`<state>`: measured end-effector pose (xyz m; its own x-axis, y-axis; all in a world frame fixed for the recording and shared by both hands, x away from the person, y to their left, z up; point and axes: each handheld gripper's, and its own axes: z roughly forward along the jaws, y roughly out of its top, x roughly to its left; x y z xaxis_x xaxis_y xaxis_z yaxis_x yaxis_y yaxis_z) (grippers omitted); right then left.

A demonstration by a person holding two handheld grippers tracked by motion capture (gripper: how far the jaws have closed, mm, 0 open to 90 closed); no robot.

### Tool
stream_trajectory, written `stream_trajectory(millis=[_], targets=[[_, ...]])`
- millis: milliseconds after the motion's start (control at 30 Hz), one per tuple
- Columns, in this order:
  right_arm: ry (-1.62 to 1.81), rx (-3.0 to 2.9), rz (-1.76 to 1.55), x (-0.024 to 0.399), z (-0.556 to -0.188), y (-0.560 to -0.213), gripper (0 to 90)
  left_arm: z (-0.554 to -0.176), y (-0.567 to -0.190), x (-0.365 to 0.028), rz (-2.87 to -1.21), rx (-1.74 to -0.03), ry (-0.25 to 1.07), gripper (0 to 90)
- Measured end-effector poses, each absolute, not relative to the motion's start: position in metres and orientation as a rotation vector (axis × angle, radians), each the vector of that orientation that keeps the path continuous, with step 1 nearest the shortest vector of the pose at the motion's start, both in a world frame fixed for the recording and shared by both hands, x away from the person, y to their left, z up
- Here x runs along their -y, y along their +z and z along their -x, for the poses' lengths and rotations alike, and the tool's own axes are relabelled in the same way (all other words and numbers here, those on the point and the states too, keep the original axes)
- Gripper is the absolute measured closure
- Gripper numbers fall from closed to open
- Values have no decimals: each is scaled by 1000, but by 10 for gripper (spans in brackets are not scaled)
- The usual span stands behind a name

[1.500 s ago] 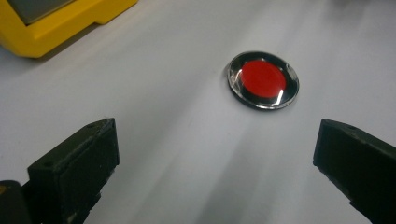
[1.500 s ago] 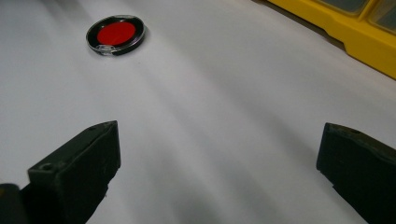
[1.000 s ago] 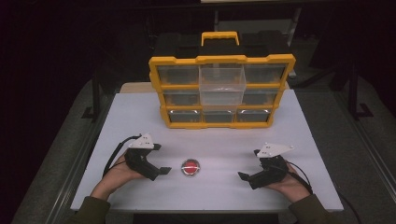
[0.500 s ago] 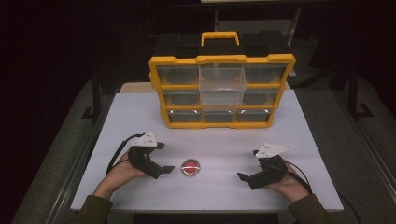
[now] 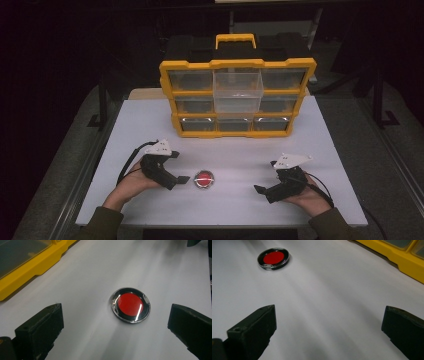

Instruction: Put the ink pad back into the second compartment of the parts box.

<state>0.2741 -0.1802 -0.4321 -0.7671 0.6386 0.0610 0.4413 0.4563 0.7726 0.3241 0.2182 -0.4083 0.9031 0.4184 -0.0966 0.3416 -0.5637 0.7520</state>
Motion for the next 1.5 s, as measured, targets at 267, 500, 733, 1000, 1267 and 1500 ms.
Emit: stream_trajectory(millis=[267, 500, 733, 1000, 1267, 1500], targets=[[1201, -2474, -936, 180, -274, -432, 0, -328, -407, -213, -2221, -528, 113, 0], [1204, -2477, -932, 180, -275, -433, 0, -331, -407, -207, -2228, -514, 105, 0], [1206, -2479, -930, 179, -275, -433, 0, -333, -406, -199, -2231, -500, 97, 0], [1206, -2483, -926, 179, -276, -433, 0, -336, -405, -191, -2234, -480, 97, 0], [1208, -2481, -926, 179, -276, -433, 0, -338, -404, -183, -2238, -458, 88, 0], [1205, -2480, -929, 180, -277, -433, 0, -340, -403, -176, -2245, -448, 87, 0]])
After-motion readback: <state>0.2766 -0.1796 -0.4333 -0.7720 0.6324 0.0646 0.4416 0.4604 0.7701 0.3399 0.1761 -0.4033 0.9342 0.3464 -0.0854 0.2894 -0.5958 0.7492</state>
